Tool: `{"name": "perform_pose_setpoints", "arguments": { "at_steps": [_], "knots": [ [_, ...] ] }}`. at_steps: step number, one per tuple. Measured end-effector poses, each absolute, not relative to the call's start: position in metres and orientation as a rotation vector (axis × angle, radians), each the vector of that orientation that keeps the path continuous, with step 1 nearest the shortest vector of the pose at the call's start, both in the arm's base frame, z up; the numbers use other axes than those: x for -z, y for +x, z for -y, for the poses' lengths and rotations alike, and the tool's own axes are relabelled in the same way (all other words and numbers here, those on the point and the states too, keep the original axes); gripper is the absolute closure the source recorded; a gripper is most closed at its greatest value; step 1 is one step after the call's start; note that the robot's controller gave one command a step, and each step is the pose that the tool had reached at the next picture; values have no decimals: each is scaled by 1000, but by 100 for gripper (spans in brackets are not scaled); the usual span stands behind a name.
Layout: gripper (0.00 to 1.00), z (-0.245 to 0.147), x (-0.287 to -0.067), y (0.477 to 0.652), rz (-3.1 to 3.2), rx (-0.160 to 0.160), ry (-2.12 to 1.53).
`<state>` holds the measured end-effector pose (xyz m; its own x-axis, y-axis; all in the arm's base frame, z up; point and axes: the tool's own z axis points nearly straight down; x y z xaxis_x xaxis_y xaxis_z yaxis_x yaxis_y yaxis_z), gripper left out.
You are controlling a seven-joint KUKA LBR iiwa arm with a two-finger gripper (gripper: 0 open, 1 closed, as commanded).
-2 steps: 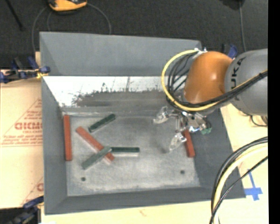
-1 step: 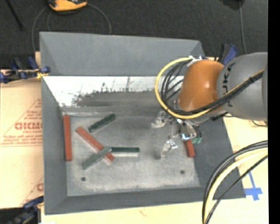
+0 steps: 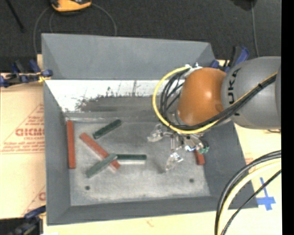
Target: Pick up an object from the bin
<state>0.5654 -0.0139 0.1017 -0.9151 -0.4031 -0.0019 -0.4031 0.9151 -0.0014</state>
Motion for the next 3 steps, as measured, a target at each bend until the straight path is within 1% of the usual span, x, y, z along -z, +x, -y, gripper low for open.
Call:
{"name": "perform_pose_setpoints", "arguments": {
  "at_steps": [1, 2, 3],
  "knots": [
    [0, -5, -93, 563, -3010, 0, -889],
    [100, -47, -86, 536, -3087, 0, -559],
    [100, -47, -86, 536, -3087, 1, -560]
  ]
}}
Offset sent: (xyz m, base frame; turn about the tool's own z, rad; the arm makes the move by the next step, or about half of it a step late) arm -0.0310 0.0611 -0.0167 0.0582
